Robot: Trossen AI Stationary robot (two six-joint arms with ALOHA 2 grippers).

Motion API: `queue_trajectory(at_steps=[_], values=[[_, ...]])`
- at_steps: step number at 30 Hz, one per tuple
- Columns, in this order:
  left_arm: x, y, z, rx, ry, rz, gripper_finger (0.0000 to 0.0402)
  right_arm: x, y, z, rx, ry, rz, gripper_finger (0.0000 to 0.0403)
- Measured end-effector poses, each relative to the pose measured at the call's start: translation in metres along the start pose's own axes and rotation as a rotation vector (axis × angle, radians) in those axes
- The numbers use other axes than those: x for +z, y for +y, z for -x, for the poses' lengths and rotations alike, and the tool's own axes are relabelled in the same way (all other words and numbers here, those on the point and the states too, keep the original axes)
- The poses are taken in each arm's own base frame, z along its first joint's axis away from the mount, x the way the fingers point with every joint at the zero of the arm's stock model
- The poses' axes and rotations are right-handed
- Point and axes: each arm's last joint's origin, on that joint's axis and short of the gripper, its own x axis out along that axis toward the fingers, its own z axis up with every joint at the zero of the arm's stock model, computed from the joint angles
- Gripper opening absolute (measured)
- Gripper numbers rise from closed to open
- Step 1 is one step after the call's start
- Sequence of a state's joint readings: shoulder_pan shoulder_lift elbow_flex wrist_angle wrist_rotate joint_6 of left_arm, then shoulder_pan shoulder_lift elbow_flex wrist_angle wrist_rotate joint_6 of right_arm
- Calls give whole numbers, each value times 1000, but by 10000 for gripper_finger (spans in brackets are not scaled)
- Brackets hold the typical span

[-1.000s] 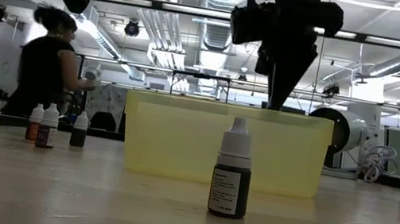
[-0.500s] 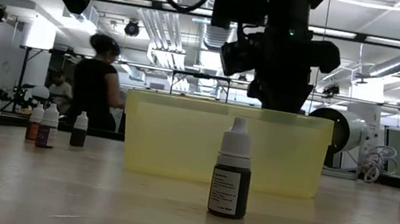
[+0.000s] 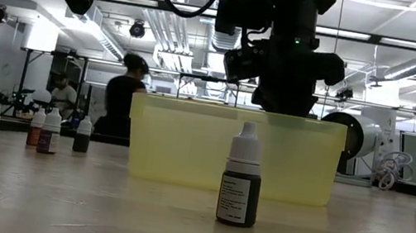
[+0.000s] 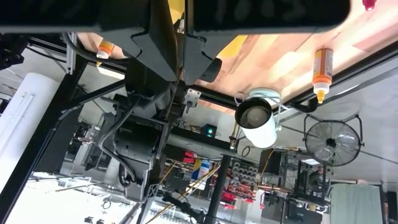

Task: Pick & Place food coloring
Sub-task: Put the top small green food coloring bottle into the yellow bin

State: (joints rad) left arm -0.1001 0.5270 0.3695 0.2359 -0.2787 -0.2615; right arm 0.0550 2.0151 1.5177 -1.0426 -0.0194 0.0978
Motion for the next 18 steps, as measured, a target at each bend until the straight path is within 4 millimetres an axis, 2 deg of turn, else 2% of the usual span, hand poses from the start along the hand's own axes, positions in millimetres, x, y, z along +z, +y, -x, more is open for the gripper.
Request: queue_trajectory(at_steps=[10, 18], values=[[0, 0, 0, 0, 0, 0, 0, 1, -3, -1, -22, -12, -11, 59], [0, 0, 0, 0, 0, 0, 0, -1, -3, -10, -21, -16, -19, 59]])
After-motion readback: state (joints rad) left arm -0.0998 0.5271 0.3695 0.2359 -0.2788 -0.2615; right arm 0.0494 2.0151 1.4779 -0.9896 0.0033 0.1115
